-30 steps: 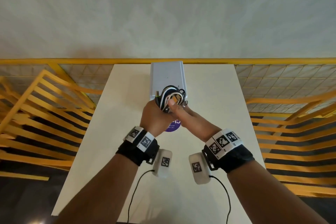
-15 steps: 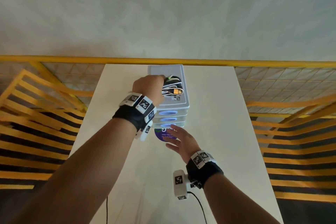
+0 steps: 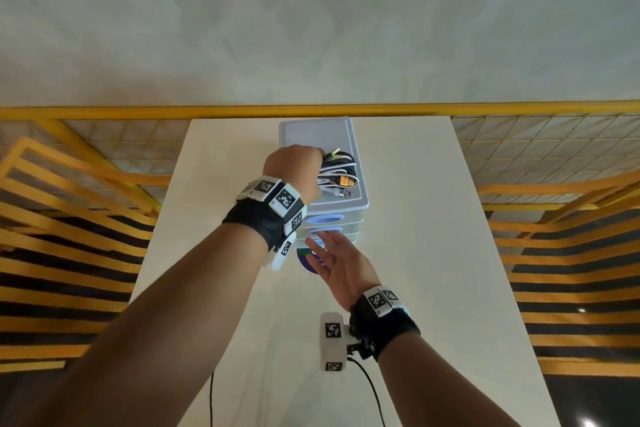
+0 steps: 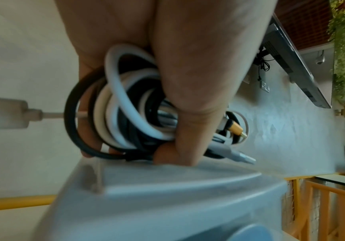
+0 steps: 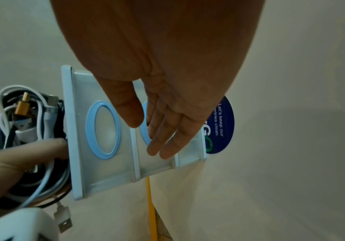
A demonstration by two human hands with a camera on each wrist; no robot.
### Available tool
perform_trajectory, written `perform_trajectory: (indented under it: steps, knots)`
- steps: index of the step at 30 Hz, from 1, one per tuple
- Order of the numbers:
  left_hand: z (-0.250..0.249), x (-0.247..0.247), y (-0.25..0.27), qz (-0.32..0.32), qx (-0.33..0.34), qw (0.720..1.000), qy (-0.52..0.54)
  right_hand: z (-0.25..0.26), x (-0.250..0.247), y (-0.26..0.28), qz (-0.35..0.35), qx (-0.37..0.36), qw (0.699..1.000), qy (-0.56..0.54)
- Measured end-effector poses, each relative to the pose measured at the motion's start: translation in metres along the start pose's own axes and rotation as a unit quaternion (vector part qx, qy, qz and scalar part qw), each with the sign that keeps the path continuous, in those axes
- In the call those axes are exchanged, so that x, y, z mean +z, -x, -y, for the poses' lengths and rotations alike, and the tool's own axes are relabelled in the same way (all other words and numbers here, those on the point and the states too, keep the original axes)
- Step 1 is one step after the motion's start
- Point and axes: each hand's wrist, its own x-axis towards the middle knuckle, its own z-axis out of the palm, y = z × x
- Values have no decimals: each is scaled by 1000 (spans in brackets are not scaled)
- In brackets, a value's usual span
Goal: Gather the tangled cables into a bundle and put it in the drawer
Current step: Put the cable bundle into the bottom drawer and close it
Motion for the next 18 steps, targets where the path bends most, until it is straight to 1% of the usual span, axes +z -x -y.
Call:
perform_trajectory:
  steps: [3, 7, 10, 18]
  knots:
    - [4, 2, -1, -23, -8, 1000, 7, -2, 2, 1, 5, 6, 1000, -17]
    - [4, 7, -1, -38, -4, 999, 2, -6, -4, 7, 15, 9, 1000, 24]
    - [4, 9, -1, -42, -2, 999, 2, -11, -15, 12, 20, 12, 999, 47]
    - [5, 10, 0, -43, -4, 999, 10, -30, -35, 39, 14, 31, 998, 55]
